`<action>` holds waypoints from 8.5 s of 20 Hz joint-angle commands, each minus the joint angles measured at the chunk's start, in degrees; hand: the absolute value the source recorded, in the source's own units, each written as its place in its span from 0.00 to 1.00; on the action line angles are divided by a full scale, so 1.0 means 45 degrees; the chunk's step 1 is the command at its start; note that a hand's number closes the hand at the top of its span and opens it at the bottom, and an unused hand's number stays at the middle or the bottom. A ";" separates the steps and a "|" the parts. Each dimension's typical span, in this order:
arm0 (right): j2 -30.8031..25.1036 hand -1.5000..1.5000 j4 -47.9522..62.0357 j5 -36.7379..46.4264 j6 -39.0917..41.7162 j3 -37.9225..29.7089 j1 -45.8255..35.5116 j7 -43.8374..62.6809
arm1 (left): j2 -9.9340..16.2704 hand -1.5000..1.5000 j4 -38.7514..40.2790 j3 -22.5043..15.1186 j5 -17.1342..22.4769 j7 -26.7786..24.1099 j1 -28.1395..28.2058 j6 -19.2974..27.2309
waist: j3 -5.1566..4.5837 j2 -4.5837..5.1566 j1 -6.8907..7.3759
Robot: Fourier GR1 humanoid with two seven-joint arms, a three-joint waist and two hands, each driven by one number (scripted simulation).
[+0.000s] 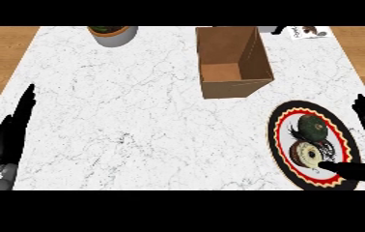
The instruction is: Pick the squash from the plate and place it in the cardboard box
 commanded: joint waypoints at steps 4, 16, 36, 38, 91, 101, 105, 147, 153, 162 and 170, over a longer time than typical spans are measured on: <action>0.0287 0.00 0.5180 0.0211 0.2281 -0.1140 0.0024 -0.6342 | 0.0043 0.50 0.0792 0.0456 -0.0049 -0.0277 -0.0352 -0.0544 | 0.0016 -0.0057 0.0379; -0.3030 0.00 0.5044 0.4840 0.1274 0.1049 -0.2068 -0.2123 | -0.0645 0.50 0.0731 0.0128 -0.0737 0.0310 -0.0809 -0.0509 | -0.0046 -0.0107 0.0403; -0.1137 0.00 0.6677 0.9455 0.3324 0.2097 -0.5572 0.1594 | -0.1824 0.50 0.1510 0.1604 -0.2247 0.0293 -0.1192 -0.1439 | -0.0028 -0.0105 0.0323; -0.0993 0.00 0.5093 0.9371 0.3236 0.2035 -0.4459 0.2314 | -0.1268 0.50 0.0805 0.2104 -0.2001 0.0965 -0.1145 -0.2075 | -0.0032 -0.0134 0.0270; 0.4598 1.00 -0.2970 1.6732 -0.1780 0.0123 -0.0855 1.4352 | -0.3085 0.50 -0.0071 0.4272 -0.4412 0.0929 0.0077 -0.2783 | -0.0114 -0.0358 -0.0423; 0.4953 1.00 -1.0286 1.9661 0.1526 0.2590 -0.1332 1.6778 | -0.3055 0.50 0.0998 0.4359 -0.4313 0.0033 -0.0534 -0.3347 | -0.0058 -0.0156 0.0130; 0.6078 1.00 -1.0119 1.9718 0.2508 0.3160 -0.3015 1.7404 | -0.3485 0.50 0.0238 0.3867 -0.4747 0.1488 -0.1177 -0.3129 | -0.0035 -0.0139 0.0277; 0.6364 0.00 1.1566 1.4425 -0.8100 -0.5853 -1.5274 1.0899 | -0.3856 0.50 0.0353 0.4179 -0.5167 0.0826 -0.1471 -0.3577 | -0.0009 0.0189 0.1019; 0.6629 0.00 1.0457 1.3386 -1.0465 -0.6592 -1.4908 0.9022 | -0.3586 0.50 -0.0323 0.4487 -0.4681 0.0490 -0.0626 -0.4100 | -0.0009 0.0052 0.0899; 0.6429 0.00 0.6736 1.0644 -0.8308 -0.6911 -1.2613 0.7311 | -0.3405 0.50 0.1036 0.5200 -0.4565 -0.0028 -0.0722 -0.4155 | -0.0033 -0.0194 0.0084; 0.6757 0.00 0.0654 1.0591 -0.6837 -0.5904 -0.8026 0.9071 | -0.3969 0.50 -0.0591 0.4805 -0.5143 0.0794 0.0478 -0.3504 | -0.0043 -0.0384 -0.0257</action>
